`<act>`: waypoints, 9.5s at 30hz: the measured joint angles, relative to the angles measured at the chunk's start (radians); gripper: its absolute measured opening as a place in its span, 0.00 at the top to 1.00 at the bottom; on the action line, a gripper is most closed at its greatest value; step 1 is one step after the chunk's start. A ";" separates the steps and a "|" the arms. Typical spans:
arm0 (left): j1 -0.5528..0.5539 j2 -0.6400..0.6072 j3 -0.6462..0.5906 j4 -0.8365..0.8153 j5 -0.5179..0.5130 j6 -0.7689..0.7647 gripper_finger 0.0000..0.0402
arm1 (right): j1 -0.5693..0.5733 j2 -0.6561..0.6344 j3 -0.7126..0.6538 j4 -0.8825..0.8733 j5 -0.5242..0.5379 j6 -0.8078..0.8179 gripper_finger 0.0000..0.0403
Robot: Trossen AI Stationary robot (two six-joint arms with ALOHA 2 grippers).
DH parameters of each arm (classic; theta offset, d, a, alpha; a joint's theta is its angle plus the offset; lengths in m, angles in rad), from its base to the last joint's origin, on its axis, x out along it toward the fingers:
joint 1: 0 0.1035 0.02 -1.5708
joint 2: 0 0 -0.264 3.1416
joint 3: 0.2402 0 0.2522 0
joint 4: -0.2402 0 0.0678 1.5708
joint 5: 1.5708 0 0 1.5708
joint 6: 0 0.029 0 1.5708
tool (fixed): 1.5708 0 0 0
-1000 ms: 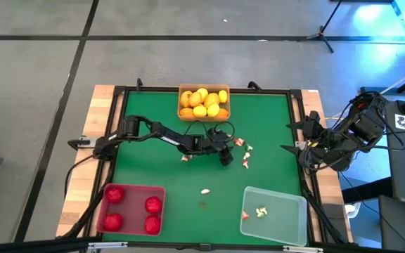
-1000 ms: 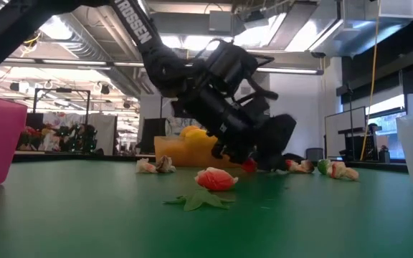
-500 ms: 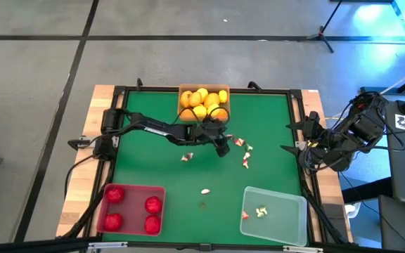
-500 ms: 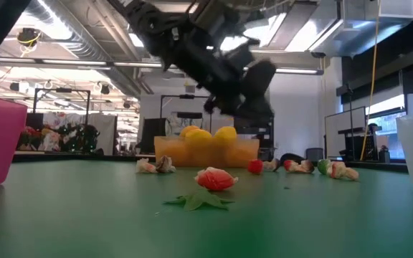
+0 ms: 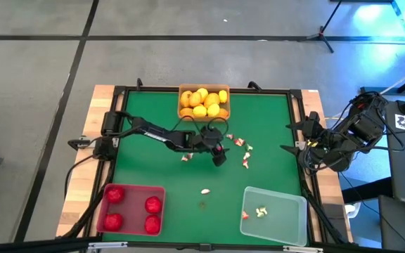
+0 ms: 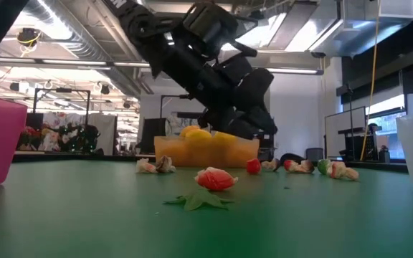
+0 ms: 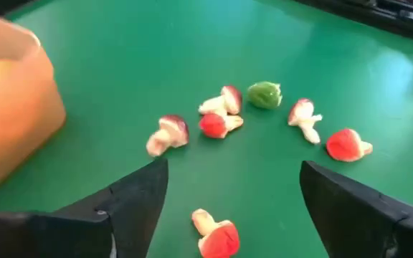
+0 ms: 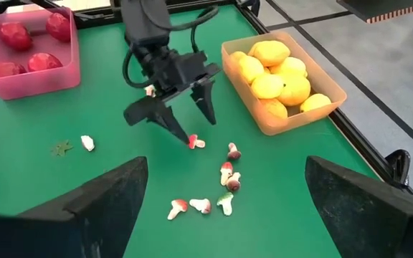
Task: Sort produce into baskets
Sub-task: Put the red mushroom into the transparent bin, then put the brown mushroom into the transparent bin
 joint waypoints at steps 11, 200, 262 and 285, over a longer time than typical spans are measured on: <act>-0.041 0.127 0.000 0.085 -0.124 -0.058 0.22 | 0.000 0.000 0.000 0.003 0.000 0.000 0.07; 0.167 0.206 0.207 -0.030 0.280 0.115 0.63 | 0.000 0.085 0.000 -0.018 -0.036 -0.004 0.07; 0.215 0.124 0.077 0.387 0.608 -0.275 0.41 | 0.000 0.085 0.000 -0.008 0.010 -0.001 0.07; 0.197 0.120 0.110 0.037 0.381 0.276 0.24 | 0.000 0.085 0.000 -0.004 0.106 0.166 0.07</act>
